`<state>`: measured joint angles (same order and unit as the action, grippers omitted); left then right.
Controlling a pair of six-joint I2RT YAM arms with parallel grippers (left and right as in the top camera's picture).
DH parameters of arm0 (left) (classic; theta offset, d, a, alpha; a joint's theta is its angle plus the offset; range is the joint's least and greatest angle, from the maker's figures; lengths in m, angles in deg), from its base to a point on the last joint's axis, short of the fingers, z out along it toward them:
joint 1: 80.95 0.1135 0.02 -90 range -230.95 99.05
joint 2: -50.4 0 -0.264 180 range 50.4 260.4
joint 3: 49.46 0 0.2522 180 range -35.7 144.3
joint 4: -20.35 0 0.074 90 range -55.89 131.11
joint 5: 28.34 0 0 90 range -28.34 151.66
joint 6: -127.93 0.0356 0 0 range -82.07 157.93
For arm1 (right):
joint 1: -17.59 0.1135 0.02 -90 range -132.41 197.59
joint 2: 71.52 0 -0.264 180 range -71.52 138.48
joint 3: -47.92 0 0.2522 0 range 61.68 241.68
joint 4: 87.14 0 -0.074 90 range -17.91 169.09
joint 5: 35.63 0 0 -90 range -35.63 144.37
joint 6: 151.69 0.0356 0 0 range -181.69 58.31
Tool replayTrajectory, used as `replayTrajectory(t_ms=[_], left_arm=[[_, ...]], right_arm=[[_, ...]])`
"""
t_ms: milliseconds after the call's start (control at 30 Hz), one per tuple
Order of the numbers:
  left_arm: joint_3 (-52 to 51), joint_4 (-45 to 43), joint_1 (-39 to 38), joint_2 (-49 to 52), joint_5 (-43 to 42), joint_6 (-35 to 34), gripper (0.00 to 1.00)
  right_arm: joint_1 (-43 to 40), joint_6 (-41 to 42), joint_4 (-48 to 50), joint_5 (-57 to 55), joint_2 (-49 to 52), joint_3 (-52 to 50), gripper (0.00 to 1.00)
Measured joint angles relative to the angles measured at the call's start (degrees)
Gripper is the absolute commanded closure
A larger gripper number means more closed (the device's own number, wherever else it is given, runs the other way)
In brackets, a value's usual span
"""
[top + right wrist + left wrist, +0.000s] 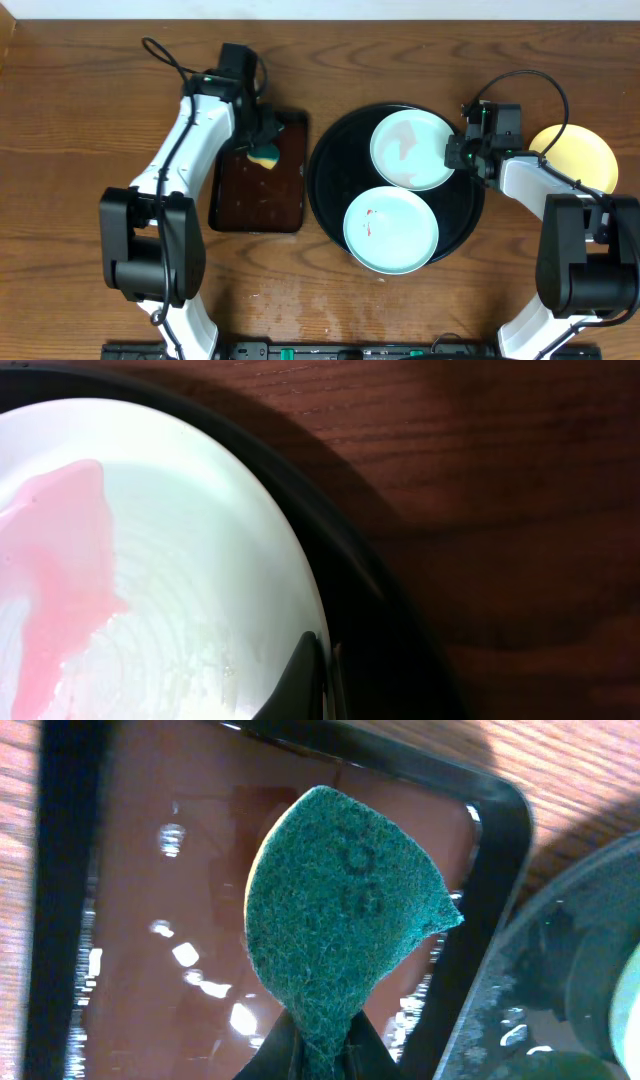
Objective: Clean dirty plates on tray and stack at the side
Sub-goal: 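Bring the sponge back over the brown tray with the left gripper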
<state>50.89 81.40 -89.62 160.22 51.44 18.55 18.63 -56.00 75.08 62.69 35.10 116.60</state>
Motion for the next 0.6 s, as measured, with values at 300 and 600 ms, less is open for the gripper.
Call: replayTrajectory(t_ms=[300, 600], left_arm=[[-0.02, 0.94, 0.46, -6.91, -2.01, 1.81, 0.93], [0.00, 6.38, 0.42, -12.50, -2.71, 1.88, 0.93]], right_arm=[[0.04, -0.37, -1.99, -0.17, -7.76, 0.00, 0.99], [2.36, -2.80, -8.90, -3.80, -13.49, 1.53, 0.99]])
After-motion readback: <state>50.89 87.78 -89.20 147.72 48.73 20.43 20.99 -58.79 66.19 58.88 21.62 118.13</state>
